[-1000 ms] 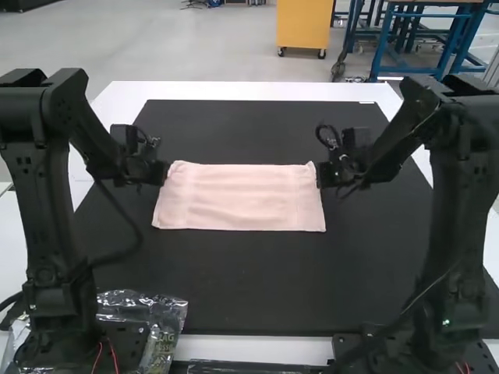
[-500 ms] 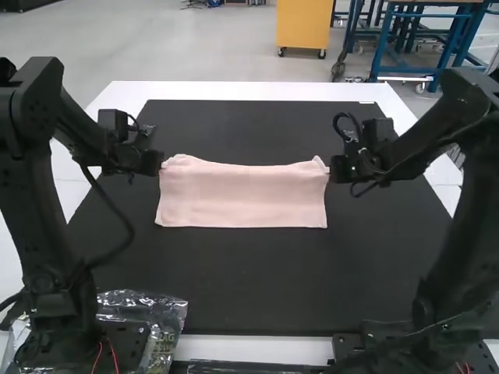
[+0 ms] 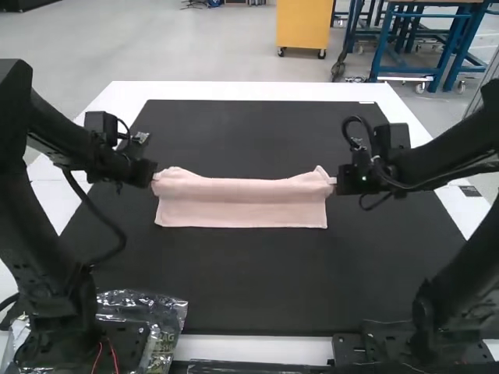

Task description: Fold the towel.

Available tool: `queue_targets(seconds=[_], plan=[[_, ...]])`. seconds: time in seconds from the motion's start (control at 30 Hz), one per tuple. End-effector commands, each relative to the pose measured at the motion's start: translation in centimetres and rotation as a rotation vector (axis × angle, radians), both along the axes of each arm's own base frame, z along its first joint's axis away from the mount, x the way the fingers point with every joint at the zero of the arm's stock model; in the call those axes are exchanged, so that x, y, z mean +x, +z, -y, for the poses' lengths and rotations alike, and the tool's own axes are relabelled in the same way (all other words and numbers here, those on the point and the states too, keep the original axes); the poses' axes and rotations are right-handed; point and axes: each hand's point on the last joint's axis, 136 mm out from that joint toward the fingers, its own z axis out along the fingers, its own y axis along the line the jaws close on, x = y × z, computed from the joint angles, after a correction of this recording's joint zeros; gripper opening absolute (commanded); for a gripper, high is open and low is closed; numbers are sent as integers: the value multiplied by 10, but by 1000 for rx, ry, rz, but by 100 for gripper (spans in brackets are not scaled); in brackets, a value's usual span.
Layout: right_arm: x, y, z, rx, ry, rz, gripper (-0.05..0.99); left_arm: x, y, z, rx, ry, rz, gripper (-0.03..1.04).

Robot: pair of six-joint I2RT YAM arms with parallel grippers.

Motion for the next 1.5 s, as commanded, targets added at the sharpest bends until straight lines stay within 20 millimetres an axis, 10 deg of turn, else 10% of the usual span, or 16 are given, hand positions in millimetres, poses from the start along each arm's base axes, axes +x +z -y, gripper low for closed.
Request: queue_targets(seconds=[0.0, 0.6, 0.67, 0.7, 0.83, 1.17, 1.47], plan=[[-6, 8, 8, 4, -21, 17, -3, -8, 12, -11, 54, 2, 39, 2], [-54, -36, 9, -21, 6, -86, -2, -73, -20, -3, 146, -70, 11, 2], [-55, -43, 11, -35, -4, -100, 21, -79, -28, -1, 155, -83, 6, 2], [-55, -46, 12, -40, -8, -111, 34, -81, -31, -1, 155, -85, 6, 9], [-52, -48, 17, -46, -32, -109, 92, -83, -33, 3, 160, -92, 36, 98], [-28, -5, -6, 59, 1, -54, 92, -42, 22, -21, 31, 74, 187, 97], [-44, -27, -28, 28, 64, -112, 92, -28, 45, -32, -51, 139, 221, 97]])
